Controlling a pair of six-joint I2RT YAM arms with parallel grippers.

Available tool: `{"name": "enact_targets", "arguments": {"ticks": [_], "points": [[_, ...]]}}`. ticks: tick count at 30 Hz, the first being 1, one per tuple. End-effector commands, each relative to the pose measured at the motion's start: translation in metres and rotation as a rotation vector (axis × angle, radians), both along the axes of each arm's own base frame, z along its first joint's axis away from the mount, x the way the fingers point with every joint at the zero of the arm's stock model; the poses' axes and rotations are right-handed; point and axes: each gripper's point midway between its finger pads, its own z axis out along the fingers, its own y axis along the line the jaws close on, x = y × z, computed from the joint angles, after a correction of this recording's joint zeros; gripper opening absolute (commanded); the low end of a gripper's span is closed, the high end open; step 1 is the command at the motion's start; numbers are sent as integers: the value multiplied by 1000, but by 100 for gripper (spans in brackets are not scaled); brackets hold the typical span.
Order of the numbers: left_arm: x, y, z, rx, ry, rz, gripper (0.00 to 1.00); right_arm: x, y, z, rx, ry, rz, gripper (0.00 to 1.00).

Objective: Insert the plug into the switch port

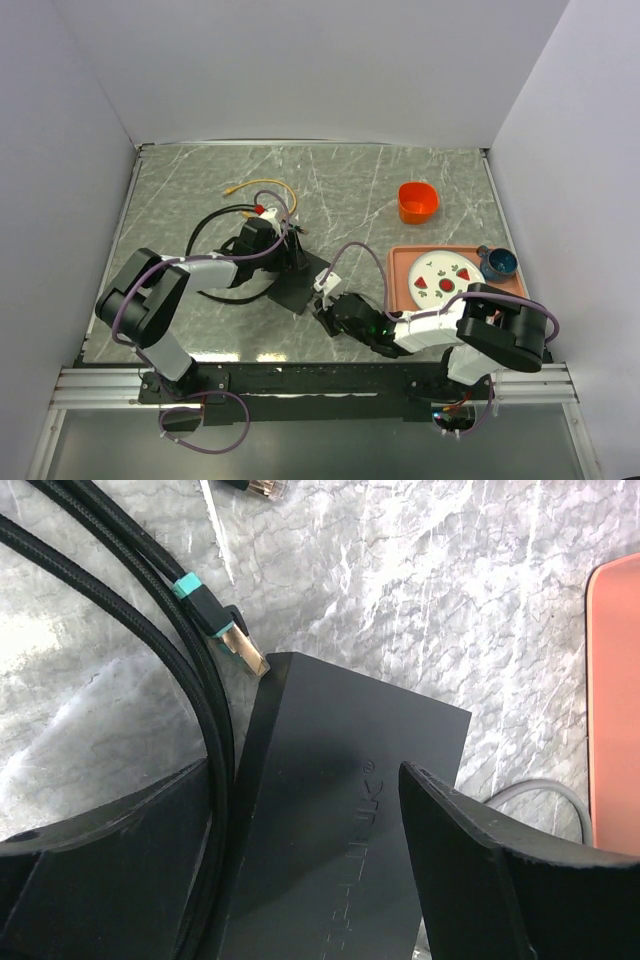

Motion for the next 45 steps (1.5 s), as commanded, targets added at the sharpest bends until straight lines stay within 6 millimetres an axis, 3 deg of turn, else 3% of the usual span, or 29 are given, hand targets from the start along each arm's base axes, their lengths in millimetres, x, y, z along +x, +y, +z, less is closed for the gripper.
{"name": "enact_targets", "arguments": {"ticks": [1,14,23,31,39,45], "points": [[-52,17,-57,101,242,-31,81,1,14,22,85,-38,15,0],[-69,9,-61,55,287,-65,78,8,18,23,117,-71,-38,0],[-95,-1,-76,12,347,-116,76,30,11,26,132,-179,-135,0],[-119,-9,-83,-8,388,-142,75,41,9,33,144,-169,-231,0],[-132,-1,-84,-10,406,-128,75,42,0,44,175,-130,-310,0],[-133,-2,-76,-20,390,-132,76,35,3,47,193,-140,-255,0]]}}
